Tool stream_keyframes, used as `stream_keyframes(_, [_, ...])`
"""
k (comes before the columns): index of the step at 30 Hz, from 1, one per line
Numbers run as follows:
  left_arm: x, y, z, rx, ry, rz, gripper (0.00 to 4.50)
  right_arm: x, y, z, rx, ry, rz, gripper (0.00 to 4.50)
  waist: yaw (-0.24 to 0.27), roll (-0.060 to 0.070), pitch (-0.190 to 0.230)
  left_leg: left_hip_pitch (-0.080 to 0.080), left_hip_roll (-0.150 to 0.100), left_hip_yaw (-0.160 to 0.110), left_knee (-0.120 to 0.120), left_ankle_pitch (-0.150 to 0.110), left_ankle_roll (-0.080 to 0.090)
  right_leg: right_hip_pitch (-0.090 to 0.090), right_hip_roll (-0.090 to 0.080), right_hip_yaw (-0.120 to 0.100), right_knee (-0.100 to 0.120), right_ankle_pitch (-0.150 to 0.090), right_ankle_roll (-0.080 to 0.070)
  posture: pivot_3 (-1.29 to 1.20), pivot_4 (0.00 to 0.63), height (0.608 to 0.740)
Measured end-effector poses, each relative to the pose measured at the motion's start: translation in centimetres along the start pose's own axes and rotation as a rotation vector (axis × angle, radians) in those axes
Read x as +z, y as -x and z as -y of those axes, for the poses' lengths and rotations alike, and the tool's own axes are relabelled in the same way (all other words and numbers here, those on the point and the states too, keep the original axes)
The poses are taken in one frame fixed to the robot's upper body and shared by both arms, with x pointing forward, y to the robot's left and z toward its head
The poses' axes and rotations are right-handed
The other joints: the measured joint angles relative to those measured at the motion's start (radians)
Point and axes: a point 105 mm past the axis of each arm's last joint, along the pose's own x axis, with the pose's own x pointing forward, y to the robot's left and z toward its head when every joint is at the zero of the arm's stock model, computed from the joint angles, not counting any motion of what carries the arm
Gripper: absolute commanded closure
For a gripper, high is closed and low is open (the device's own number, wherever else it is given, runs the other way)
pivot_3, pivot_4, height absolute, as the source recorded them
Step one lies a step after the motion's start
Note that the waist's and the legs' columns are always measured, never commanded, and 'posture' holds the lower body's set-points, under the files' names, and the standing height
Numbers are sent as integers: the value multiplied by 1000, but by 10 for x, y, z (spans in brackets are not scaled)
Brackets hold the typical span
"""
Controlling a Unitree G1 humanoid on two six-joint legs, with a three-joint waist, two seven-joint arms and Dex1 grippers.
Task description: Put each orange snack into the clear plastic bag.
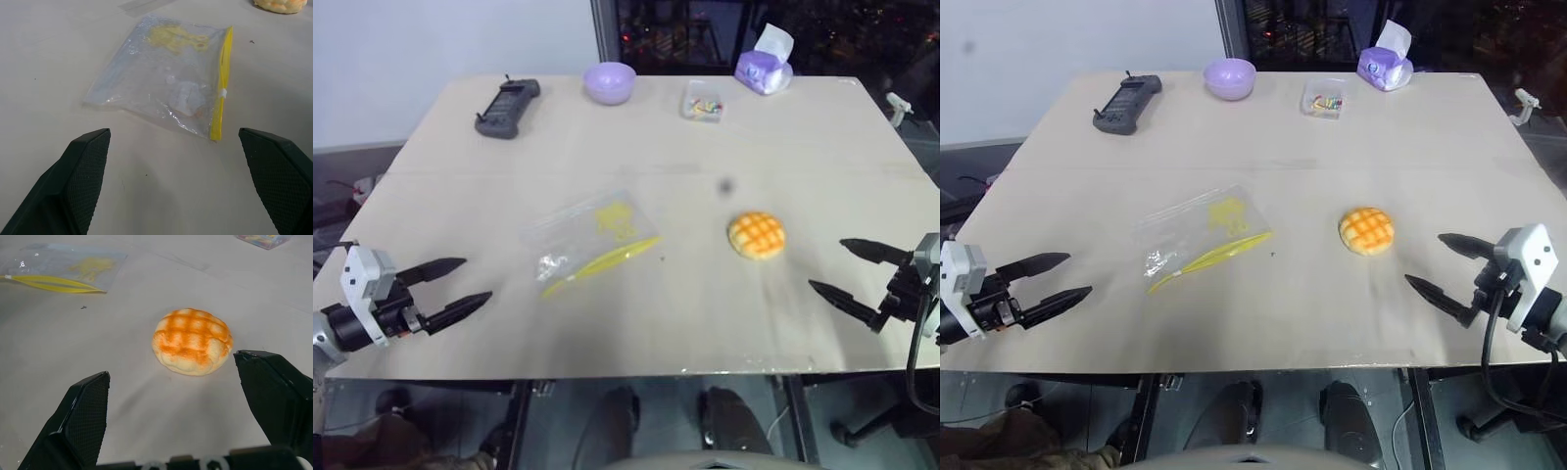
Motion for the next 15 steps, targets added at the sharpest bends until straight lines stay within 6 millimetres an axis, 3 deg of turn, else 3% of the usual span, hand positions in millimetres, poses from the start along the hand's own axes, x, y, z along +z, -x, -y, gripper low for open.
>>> stream_keyframes(2, [0, -1, -1, 18, 19, -1, 51, 0, -2, 0, 1, 3, 2, 0, 0, 0, 0, 0, 0, 0, 0, 0, 0, 0, 0, 0, 0, 0, 0, 0, 150, 718])
stream_keyframes(7, [-2, -27, -5, 112, 233, 46, 51, 7, -28, -13, 77, 16, 54, 0, -2, -1, 0, 0, 0, -1, 1, 0, 0, 0, 0, -1, 2, 0, 0, 0, 150, 718])
stream_keyframes(15, [-21, -34, 6, 116, 625, -180, 51, 18, -55, -28, 145, 60, 117, 0, -10, 0, 1, 1, -1, -2, 0, 0, 0, 0, 1, -1, 3, 0, 1, 0, 150, 718])
